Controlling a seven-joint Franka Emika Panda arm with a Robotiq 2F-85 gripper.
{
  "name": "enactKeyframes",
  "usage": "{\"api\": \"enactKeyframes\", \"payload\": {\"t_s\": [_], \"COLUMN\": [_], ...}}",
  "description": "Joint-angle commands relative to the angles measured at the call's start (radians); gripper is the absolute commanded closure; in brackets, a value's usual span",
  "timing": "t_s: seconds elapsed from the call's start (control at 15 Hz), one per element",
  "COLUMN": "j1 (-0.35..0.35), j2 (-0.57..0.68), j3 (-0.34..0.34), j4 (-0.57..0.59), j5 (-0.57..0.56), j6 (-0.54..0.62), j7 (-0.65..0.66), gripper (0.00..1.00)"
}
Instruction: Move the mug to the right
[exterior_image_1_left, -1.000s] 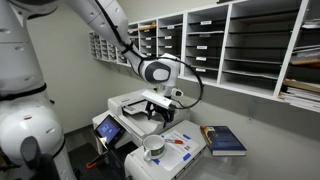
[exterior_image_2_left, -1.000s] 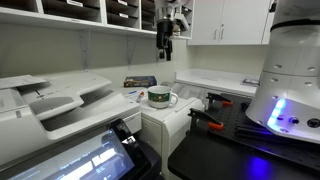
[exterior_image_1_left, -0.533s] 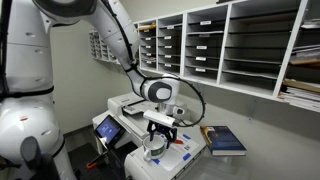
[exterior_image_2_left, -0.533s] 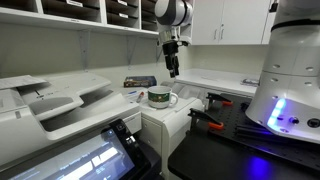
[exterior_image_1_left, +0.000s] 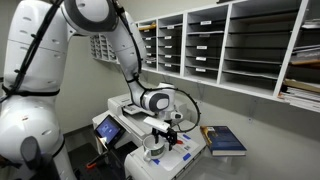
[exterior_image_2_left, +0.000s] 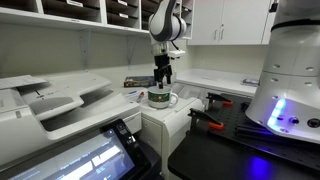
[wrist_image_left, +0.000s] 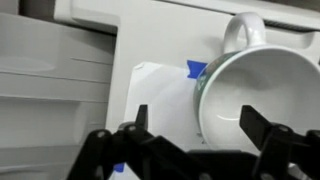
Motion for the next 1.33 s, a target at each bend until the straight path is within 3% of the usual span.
{"api": "enactKeyframes", "payload": {"t_s": [0.0,0.2,0.6,1.27], "j1": [0.014,-0.020,-0.040,-0.126], "j2": [0.055,0.072,0.067,0.101], "j3": [-0.012,0.030,0.061,0.039], "j4": [0.048,0.069,0.076,0.196], "j5": [-0.036,0.010,0.028,0.147], "j6": [-0.008,-0.072,-0.085,-0.098], "j7": [0.110,0.050,0.027,0.049], "gripper": [0.29,0.51,0.98,0.97]}}
